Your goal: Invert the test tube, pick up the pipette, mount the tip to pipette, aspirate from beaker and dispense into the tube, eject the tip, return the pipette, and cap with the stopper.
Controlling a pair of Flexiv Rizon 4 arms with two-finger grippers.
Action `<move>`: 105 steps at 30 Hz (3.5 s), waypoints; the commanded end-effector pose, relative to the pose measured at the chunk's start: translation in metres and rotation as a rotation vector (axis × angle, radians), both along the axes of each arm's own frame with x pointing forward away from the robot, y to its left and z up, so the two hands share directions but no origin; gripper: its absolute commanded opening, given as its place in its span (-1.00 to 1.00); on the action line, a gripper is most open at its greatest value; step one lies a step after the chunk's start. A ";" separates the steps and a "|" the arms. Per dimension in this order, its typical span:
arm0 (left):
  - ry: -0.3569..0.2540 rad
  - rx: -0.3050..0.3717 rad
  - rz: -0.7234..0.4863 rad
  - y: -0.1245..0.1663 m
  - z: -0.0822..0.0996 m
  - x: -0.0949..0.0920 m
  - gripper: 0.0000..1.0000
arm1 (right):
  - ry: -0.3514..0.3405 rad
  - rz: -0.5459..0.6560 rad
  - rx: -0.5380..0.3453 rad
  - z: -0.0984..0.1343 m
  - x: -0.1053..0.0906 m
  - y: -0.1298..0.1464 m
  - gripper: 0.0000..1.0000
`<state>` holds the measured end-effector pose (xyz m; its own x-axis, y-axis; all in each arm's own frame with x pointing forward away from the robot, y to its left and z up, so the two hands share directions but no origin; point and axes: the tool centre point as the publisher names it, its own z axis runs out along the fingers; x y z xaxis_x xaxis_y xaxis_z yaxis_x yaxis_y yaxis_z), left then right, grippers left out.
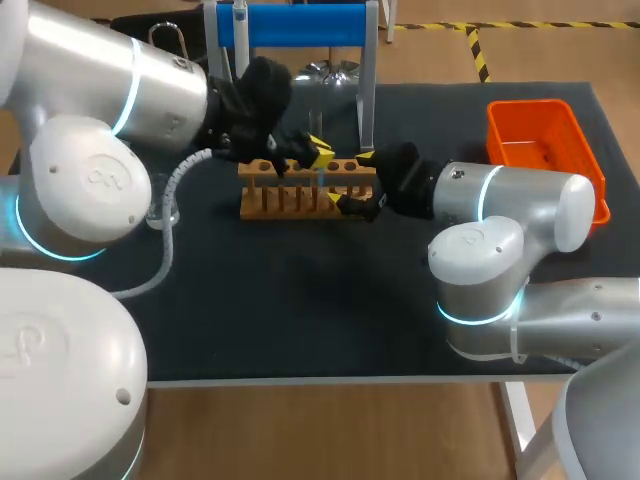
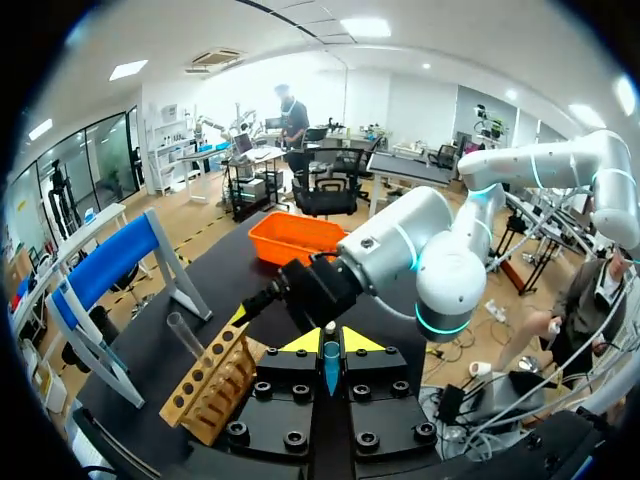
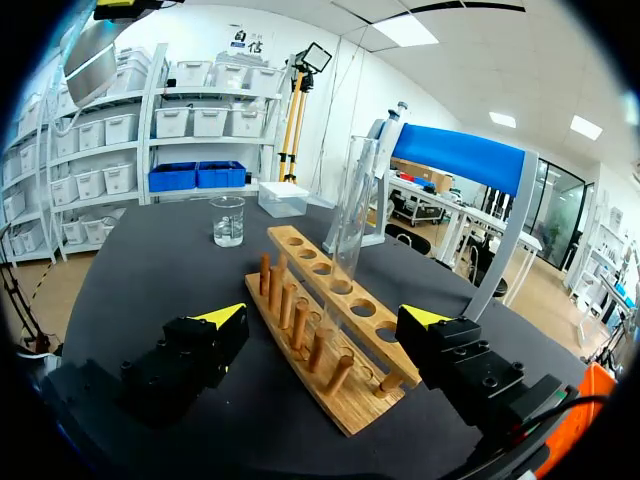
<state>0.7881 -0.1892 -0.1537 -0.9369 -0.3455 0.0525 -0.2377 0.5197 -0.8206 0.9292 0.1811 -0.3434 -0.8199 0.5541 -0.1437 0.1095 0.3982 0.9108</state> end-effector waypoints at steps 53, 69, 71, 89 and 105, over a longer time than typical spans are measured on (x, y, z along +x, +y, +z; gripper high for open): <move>0.002 0.010 -0.011 -0.008 -0.002 -0.002 -1.00 | -0.063 0.507 0.429 0.134 -0.142 -0.050 1.00; -0.061 0.045 0.008 -0.005 0.000 -0.004 -1.00 | -0.038 0.512 0.425 0.140 -0.160 -0.029 1.00; -0.079 0.038 0.006 -0.005 -0.001 -0.004 -1.00 | -0.037 0.516 0.427 0.141 -0.161 -0.027 1.00; -0.100 0.023 -0.028 -0.007 0.001 -0.006 -1.00 | -0.010 0.579 0.446 0.143 -0.163 0.004 1.00; -0.100 0.023 -0.028 -0.007 0.001 -0.006 -1.00 | 0.021 0.646 0.432 0.149 -0.150 0.025 1.00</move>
<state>0.7816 -0.1988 -0.1529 -0.9445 -0.3245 -0.0512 -0.1423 0.5444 -0.8267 0.7718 0.2024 -0.1949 -0.9999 -0.0135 -0.0054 -0.0053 -0.0044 1.0000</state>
